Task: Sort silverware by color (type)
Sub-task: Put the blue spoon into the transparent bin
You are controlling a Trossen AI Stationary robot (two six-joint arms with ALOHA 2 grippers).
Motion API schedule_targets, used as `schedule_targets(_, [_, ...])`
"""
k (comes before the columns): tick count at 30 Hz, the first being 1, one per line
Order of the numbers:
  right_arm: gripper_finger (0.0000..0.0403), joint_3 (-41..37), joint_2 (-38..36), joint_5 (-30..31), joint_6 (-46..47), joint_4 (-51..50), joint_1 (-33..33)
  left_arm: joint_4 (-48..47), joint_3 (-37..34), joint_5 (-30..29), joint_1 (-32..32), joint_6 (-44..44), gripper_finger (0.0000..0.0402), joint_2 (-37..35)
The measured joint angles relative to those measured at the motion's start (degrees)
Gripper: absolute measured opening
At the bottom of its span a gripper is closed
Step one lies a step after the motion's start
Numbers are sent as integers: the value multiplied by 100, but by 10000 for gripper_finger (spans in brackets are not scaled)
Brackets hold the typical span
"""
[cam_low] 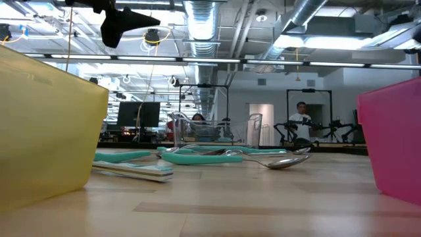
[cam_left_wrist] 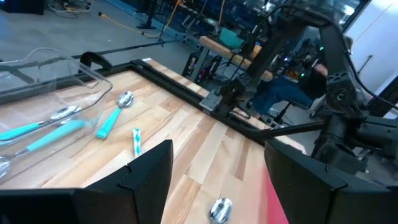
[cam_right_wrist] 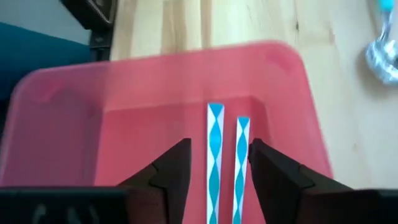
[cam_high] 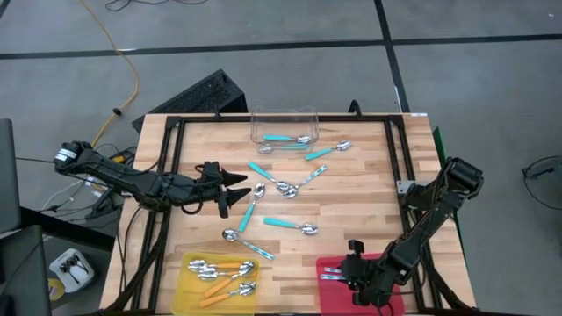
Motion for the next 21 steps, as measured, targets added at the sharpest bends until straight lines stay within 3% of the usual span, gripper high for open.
schedule_targets(5, [181,650,-188,40,-659,-787,-95,443,4,276,0,108,238,0])
schedule_targets(9, [174,942,-444,413,-1325,-1029,-265,534,7,286,7,139,238,-25])
schedule_targets(14, [171,1011,-919,794,-2064,-1005,-604,525,7,755,141,139,238,-292])
schedule_targets(21, [171,1011,-1454,793,-2834,-1180,-1444,102,7,972,335,237,238,-1023])
